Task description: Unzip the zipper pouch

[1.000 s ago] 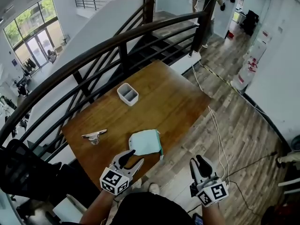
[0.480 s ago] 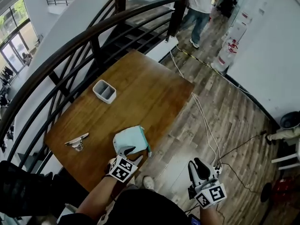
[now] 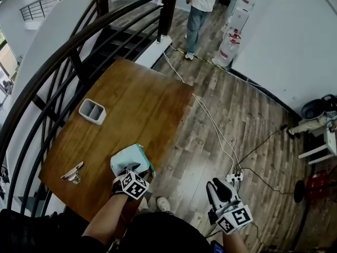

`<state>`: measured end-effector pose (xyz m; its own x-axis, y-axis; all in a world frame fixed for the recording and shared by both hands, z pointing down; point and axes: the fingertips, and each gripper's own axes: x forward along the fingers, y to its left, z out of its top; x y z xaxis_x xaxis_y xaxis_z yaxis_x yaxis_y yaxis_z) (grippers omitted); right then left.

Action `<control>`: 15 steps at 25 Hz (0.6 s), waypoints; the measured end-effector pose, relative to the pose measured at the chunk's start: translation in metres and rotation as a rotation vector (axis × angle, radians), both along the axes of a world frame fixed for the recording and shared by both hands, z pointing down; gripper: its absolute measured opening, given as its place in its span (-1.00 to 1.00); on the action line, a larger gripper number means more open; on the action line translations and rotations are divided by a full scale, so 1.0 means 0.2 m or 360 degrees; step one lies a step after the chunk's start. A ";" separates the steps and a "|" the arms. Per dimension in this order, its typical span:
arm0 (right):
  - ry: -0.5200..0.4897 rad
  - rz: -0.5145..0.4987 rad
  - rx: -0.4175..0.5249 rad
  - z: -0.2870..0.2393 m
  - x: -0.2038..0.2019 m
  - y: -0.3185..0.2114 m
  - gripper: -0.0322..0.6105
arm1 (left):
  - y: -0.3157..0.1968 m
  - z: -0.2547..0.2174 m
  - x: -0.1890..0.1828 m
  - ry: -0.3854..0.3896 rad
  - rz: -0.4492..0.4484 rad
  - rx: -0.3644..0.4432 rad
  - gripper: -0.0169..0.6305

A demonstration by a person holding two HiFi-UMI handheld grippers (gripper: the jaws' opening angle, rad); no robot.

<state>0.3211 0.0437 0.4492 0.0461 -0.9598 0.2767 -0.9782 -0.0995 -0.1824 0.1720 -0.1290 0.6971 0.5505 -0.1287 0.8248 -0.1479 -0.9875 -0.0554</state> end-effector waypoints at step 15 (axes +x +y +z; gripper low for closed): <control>-0.0030 -0.0062 -0.0053 0.09 -0.11 -0.02 -0.71 | 0.01 0.10 -0.06 -0.0102 -0.0092 -0.0083 -0.84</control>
